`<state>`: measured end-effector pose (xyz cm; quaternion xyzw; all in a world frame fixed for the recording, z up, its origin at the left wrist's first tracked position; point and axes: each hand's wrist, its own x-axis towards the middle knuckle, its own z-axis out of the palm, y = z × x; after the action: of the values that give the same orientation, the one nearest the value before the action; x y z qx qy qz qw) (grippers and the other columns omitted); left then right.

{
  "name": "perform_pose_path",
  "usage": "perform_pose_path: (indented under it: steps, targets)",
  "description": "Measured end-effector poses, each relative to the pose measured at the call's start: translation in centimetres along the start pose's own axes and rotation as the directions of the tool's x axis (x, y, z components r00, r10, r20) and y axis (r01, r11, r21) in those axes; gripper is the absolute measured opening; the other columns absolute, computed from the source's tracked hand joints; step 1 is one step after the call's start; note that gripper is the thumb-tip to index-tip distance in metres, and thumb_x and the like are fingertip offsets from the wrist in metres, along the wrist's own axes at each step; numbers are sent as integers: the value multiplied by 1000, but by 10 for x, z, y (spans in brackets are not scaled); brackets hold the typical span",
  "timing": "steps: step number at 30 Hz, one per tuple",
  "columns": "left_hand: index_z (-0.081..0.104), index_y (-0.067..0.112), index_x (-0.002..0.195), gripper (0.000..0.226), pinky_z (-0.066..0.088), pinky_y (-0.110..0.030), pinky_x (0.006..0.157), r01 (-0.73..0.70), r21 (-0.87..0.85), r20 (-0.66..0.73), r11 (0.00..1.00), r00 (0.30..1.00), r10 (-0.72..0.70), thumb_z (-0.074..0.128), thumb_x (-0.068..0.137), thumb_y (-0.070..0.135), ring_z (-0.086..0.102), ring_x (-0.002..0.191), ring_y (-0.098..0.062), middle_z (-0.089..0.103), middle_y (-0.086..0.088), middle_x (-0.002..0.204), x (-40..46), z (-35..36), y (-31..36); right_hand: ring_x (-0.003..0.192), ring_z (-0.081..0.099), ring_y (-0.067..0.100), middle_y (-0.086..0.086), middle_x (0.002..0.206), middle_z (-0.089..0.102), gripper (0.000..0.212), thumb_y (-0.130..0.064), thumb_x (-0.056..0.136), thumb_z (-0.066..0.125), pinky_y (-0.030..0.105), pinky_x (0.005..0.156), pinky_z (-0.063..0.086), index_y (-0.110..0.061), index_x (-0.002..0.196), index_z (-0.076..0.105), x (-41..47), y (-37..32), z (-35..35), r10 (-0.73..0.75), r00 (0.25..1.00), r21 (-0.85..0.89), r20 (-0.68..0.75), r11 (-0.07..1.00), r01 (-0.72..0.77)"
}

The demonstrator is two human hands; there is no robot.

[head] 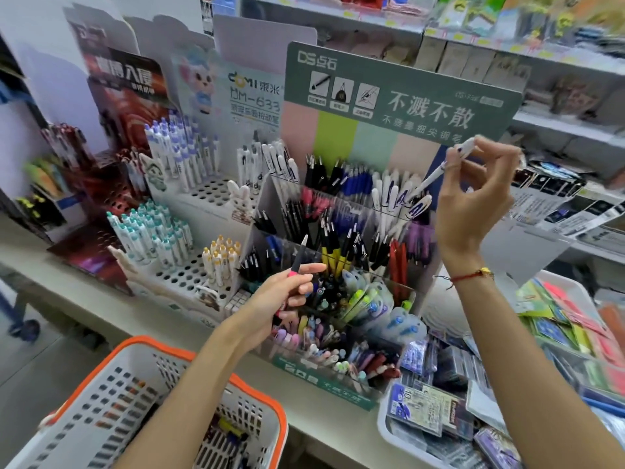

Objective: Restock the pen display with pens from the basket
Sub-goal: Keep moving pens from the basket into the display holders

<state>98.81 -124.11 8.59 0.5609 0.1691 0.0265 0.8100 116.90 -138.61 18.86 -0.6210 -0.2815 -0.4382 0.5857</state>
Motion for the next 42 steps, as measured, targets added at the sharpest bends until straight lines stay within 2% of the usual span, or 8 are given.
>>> perform_pose_path:
  steps: [6, 12, 17, 19, 22, 24, 31, 42]
  targets:
    - [59, 16, 123, 29, 16, -14, 40, 9, 35, -11, 999, 1000, -9, 40, 102, 10, 28, 48, -2, 40, 10, 62, -1, 3, 2, 79, 70, 16, -3, 91, 66, 17, -21, 91, 68, 30, 68, 58, -6, 93, 61, -25, 29, 1, 79, 961, -232, 265, 973, -16]
    - [57, 13, 123, 28, 17, -16, 42, 2, 37, 13, 999, 1000, -2, 39, 102, 15, 29, 51, -3, 41, 10, 65, -3, 6, 3, 114, 49, 29, 7, 116, 65, 26, -38, 85, 68, 32, 93, 31, -13, 81, 74, -25, 36, 1, 88, 939, -549, 331, 828, 115]
    - [41, 12, 93, 20, 14, -23, 49, -17, -94, 60, 995, 998, 23, 25, 98, 23, 28, 56, -7, 41, 5, 68, -7, 8, 7, 94, 52, 22, 6, 101, 62, 24, -35, 91, 62, 9, 81, 31, -14, 99, 71, -29, 3, 3, 110, 926, -408, 362, 911, 52]
    - [39, 13, 91, 19, 13, -24, 51, -31, -114, 51, 993, 998, 37, 23, 99, 21, 28, 56, -7, 41, 5, 68, -7, 8, 8, 89, 56, 15, 2, 101, 64, 22, -32, 96, 58, 13, 79, 42, -15, 106, 69, -44, -20, 7, 306, 780, -305, 546, 940, -155]
    - [42, 13, 91, 20, 14, -24, 53, -40, -91, 40, 995, 998, 44, 26, 101, 20, 29, 56, -6, 41, 5, 69, -7, 8, 8, 75, 60, -1, -10, 102, 67, 35, -42, 98, 51, 18, 70, 47, -19, 119, 66, -64, -45, 14, 579, 258, -376, 773, 747, -548]
    - [50, 13, 99, 22, 20, -22, 51, -39, -49, 30, 998, 999, 40, 30, 102, 23, 34, 57, -6, 46, 7, 70, -9, 7, 8, 57, 56, -6, -12, 85, 67, 32, -38, 96, 56, 14, 56, 43, -16, 115, 70, -73, -49, 17, 581, 101, -379, 808, 643, -665]
    - [64, 27, 115, 22, 50, -31, 92, -26, 24, -114, 999, 993, 28, 47, 101, 22, 66, 94, -5, 73, 9, 109, -18, -17, 3, 70, 65, 1, 0, 88, 73, 14, -20, 93, 64, 13, 64, 51, -16, 102, 74, -79, -39, 19, 658, 299, -153, 691, 538, -829]
    - [66, 26, 115, 21, 50, -20, 77, -90, 78, -276, 993, 955, 109, 52, 99, 28, 67, 94, -2, 74, 10, 105, -9, -17, 12, 79, 73, 16, 2, 79, 75, 16, -17, 86, 73, 32, 77, 59, -18, 99, 63, -91, -45, 16, 658, 618, 106, 430, 643, -758]
